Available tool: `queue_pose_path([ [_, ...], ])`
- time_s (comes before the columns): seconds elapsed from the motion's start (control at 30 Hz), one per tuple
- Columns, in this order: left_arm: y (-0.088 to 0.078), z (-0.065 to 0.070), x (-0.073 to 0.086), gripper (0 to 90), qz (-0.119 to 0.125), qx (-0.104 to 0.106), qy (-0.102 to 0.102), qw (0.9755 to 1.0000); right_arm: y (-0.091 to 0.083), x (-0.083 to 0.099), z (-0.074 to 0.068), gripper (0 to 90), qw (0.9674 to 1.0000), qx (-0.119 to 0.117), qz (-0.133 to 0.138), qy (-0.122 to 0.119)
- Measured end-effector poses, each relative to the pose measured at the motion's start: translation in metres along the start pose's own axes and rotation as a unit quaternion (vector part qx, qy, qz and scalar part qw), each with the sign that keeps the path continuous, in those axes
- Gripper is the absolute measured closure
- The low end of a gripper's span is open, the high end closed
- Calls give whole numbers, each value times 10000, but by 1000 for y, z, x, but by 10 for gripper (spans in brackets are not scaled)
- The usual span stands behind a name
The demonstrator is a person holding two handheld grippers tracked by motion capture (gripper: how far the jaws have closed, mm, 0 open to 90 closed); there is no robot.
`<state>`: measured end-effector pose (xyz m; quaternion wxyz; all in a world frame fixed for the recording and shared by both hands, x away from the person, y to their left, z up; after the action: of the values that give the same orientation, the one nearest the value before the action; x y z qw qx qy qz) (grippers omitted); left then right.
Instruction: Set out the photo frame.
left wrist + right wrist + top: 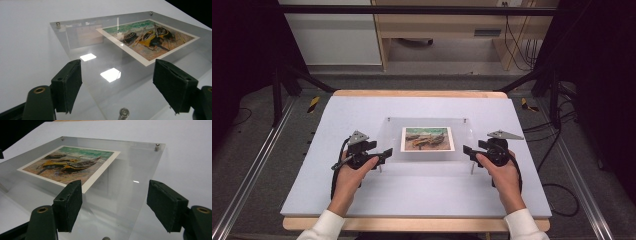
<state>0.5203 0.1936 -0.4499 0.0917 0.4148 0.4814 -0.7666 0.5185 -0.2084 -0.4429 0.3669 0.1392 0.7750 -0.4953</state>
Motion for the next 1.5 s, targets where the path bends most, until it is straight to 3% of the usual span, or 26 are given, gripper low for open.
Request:
queue_pose_path([
  [0.07, -3, -1, 3, 226, 40, 31, -110, 9999, 1, 1, 0, 289, 10000, -4, -54, -16],
  [0.33, -7, 0, 10, 284, 69, -3, -113, 9999, -6, 9, 2, 346, 9999, 45, 28, 102],
  [0.53, -4, -1, 11, 320, 22, 32, -138, 9999, -2, 11, 1, 346, 9999, -18, -77, 110],
  [0.77, 0, -4, 12, 315, -72, 236, -331, 9991, 0, 12, 1, 343, 9996, -113, -145, 226],
  [0.93, 2, -8, 12, 303, -130, 414, -563, 9975, 3, 13, 1, 329, 9991, -186, -221, 310],
  [1.37, 7, -12, 10, 272, -287, 589, -821, 9945, 9, 16, 2, 281, 9974, -309, -344, 547],
  [1.5, 8, -13, 10, 260, -348, 684, -976, 9923, 9, 16, 3, 276, 9967, -379, -372, 616],
])
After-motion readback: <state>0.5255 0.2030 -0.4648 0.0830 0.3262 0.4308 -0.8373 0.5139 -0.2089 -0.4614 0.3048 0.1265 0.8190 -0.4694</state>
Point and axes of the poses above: each handheld gripper's, and its own axes: y roughly forward along the jaws, x roughly out of its underside, z roughly to its right, the point moved 2 cm from there along y, roughly forward along the jaws, and after that the axes turned 11 degrees about -z, right-handed, at the moved point
